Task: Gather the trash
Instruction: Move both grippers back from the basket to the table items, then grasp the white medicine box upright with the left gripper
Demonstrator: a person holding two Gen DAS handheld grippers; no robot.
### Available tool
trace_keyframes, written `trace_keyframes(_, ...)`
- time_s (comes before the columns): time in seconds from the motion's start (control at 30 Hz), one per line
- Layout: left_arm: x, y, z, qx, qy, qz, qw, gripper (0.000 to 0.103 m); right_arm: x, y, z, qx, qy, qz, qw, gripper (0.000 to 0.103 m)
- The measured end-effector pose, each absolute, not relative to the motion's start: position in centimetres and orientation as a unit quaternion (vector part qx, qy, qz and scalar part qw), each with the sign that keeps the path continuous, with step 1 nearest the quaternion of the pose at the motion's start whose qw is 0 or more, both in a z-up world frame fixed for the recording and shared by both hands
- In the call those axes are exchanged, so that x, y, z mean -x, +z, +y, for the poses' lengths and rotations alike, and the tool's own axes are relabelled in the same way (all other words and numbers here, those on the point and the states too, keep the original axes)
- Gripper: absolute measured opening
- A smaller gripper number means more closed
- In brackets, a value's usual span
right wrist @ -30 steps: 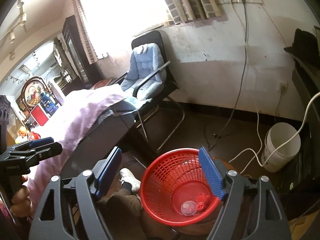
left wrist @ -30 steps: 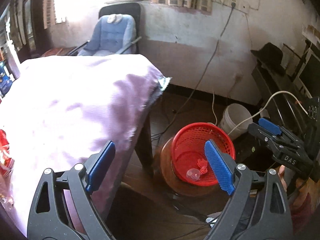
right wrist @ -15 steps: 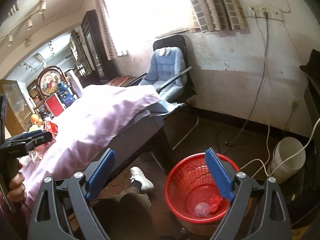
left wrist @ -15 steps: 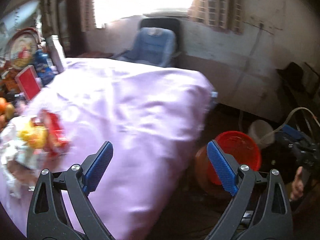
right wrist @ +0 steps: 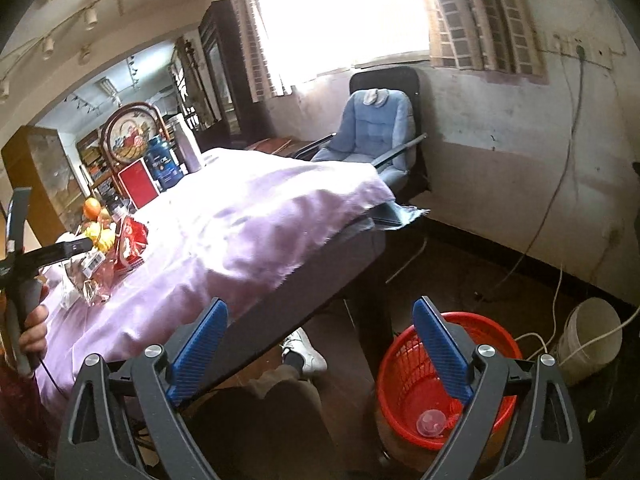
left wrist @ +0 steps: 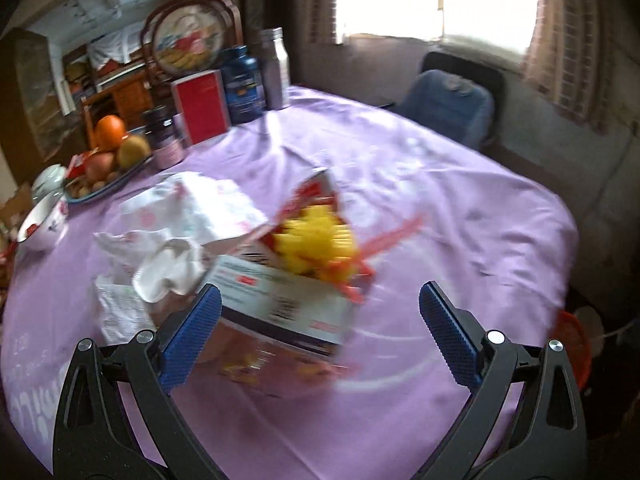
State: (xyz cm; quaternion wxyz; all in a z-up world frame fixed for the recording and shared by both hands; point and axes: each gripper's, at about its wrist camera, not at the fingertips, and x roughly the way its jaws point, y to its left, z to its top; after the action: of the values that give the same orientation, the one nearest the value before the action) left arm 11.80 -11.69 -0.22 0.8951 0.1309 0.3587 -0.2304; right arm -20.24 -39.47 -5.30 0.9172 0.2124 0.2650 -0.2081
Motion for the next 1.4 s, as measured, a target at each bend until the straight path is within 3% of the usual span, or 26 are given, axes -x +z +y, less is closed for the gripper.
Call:
trace_keyframes(0.47, -13.6, -2.8, -0.1, -0.085, -0.123, 0.426, 0.892, 0.096, 18.9, -6.0, -39.4, -0.226, -0.183, 0.274, 0.917, 0.093)
trace_keyframes(0.87, -14.1, -2.7, -5.9, -0.151, -0.164, 0.406, 0.886, 0.095, 18.5, -5.9, -38.6, -0.216, -0.174, 0.273, 0.921, 0.093)
trace_keyframes(1.03, -15.1, -3.7, -5.6, -0.139, -0.18, 0.434, 0.872, 0.054, 18.6, -6.0, -38.6, -0.22, -0.173, 0.272, 0.921, 0.093)
trace_keyframes(1.07, -15.1, -3.8, -5.3, -0.134, -0.185, 0.437, 0.87, 0.051, 18.5, -6.0, -38.6, -0.218, -0.173, 0.272, 0.921, 0.093)
trace_keyframes(1.4, -11.0, -4.0, -1.6, -0.13, -0.193, 0.439, 0.868, 0.048, 17.3, -6.0, -37.5, -0.212, -0.148, 0.28, 0.925, 0.093)
